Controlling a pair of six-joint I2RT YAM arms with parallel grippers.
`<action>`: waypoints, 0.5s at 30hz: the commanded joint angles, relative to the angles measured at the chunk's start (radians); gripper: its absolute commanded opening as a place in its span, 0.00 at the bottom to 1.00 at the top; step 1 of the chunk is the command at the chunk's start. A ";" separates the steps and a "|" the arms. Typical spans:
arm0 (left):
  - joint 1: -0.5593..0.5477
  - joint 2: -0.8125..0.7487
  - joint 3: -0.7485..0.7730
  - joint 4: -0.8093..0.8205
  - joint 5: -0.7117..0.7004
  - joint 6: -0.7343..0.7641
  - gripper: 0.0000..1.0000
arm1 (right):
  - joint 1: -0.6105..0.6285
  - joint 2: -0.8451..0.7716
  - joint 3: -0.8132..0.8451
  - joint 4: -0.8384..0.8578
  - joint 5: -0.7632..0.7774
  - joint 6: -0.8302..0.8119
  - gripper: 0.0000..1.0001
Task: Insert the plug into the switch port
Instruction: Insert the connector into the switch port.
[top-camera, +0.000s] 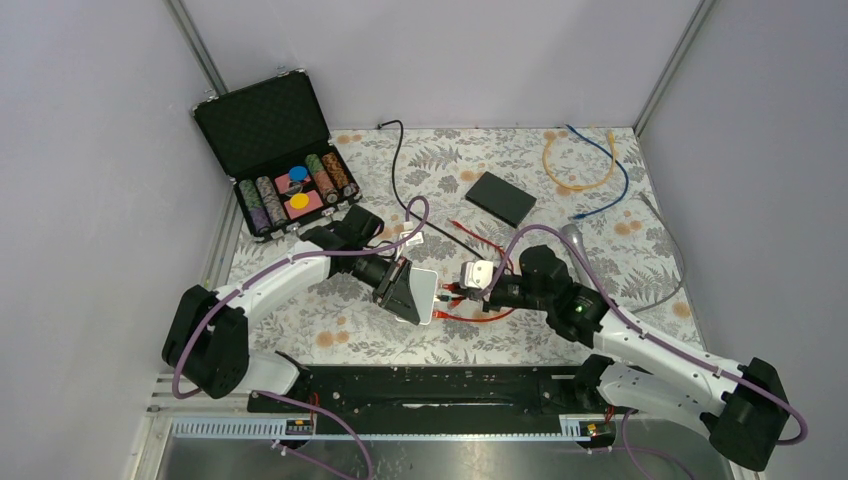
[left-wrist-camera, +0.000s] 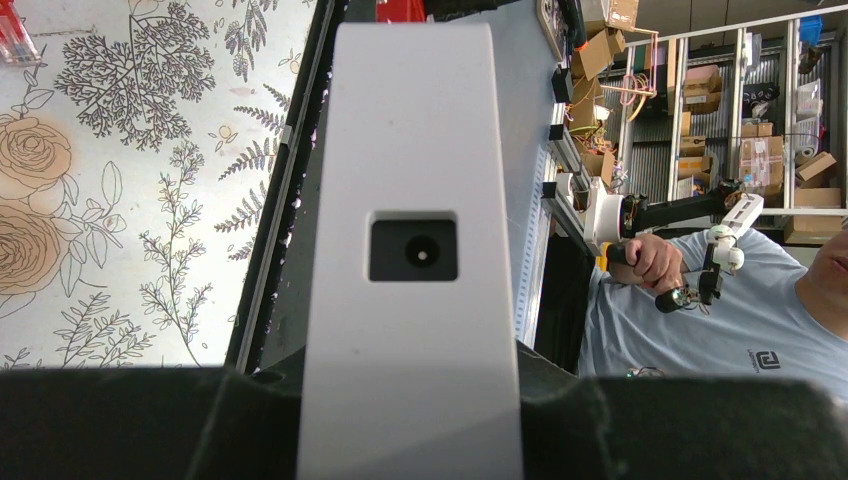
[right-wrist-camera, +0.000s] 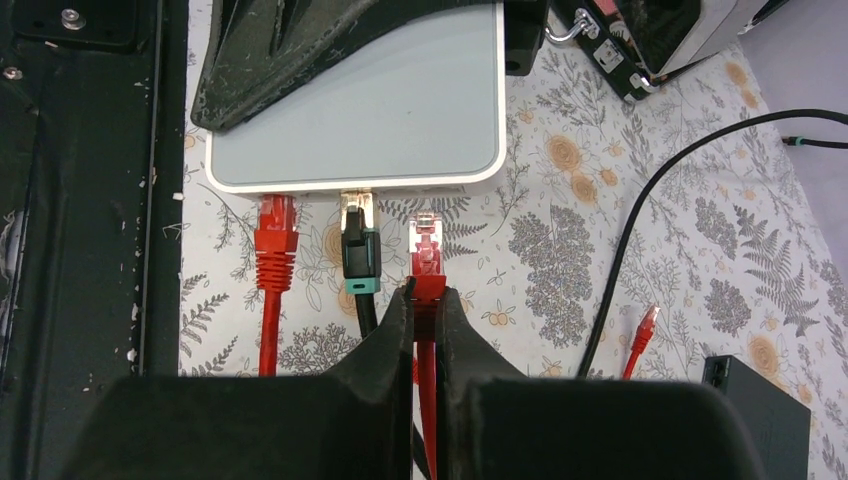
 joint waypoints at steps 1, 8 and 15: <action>0.000 -0.018 0.008 0.036 0.043 0.020 0.00 | -0.012 0.009 0.061 0.054 -0.030 0.012 0.00; -0.001 -0.009 0.012 0.038 0.045 0.019 0.00 | -0.025 0.019 0.078 0.051 -0.068 0.012 0.00; -0.001 -0.008 0.013 0.036 0.051 0.019 0.00 | -0.024 0.039 0.085 0.042 -0.103 -0.002 0.00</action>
